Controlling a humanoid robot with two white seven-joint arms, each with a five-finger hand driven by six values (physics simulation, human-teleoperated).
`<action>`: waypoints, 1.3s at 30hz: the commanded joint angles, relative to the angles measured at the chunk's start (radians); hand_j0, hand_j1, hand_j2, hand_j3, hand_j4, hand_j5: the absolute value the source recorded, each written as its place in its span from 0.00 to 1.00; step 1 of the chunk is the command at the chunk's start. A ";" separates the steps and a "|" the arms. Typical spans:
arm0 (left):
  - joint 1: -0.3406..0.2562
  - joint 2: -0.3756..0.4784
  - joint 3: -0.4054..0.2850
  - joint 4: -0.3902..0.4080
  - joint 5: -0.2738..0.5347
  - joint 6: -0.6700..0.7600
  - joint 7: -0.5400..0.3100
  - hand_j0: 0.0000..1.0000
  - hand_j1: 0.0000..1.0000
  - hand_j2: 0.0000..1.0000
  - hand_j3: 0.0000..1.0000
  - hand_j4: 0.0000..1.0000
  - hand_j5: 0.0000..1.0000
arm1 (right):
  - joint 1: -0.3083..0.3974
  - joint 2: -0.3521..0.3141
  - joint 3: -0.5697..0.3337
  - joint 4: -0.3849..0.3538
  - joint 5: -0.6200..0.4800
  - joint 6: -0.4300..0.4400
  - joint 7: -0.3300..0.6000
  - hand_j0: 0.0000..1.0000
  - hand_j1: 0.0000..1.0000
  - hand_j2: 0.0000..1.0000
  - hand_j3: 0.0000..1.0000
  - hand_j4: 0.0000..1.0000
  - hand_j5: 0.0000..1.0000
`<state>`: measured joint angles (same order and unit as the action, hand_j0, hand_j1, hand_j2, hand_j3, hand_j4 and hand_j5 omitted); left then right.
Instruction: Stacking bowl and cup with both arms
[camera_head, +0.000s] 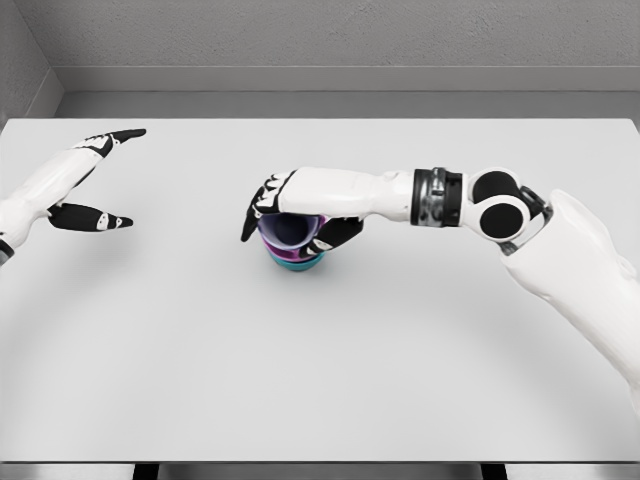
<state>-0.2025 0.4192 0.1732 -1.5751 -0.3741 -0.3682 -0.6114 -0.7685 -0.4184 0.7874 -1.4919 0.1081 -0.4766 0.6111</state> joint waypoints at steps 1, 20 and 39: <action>0.000 0.000 0.000 0.000 0.006 0.002 0.001 1.00 1.00 1.00 1.00 1.00 1.00 | 0.000 0.004 0.000 0.005 -0.002 0.001 0.000 0.66 0.66 0.66 0.66 0.66 0.66; 0.000 -0.002 0.000 -0.002 0.007 0.002 0.001 1.00 1.00 1.00 1.00 1.00 1.00 | 0.000 0.001 -0.005 0.025 -0.004 -0.002 0.000 1.00 1.00 1.00 1.00 1.00 1.00; 0.002 -0.005 0.002 0.000 0.007 0.002 0.001 1.00 1.00 1.00 1.00 1.00 1.00 | 0.026 -0.344 -0.194 0.188 -0.143 -0.134 0.000 1.00 1.00 1.00 1.00 1.00 1.00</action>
<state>-0.2010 0.4141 0.1747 -1.5760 -0.3726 -0.3687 -0.6113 -0.7424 -0.7516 0.5966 -1.3140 -0.0235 -0.6117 0.6113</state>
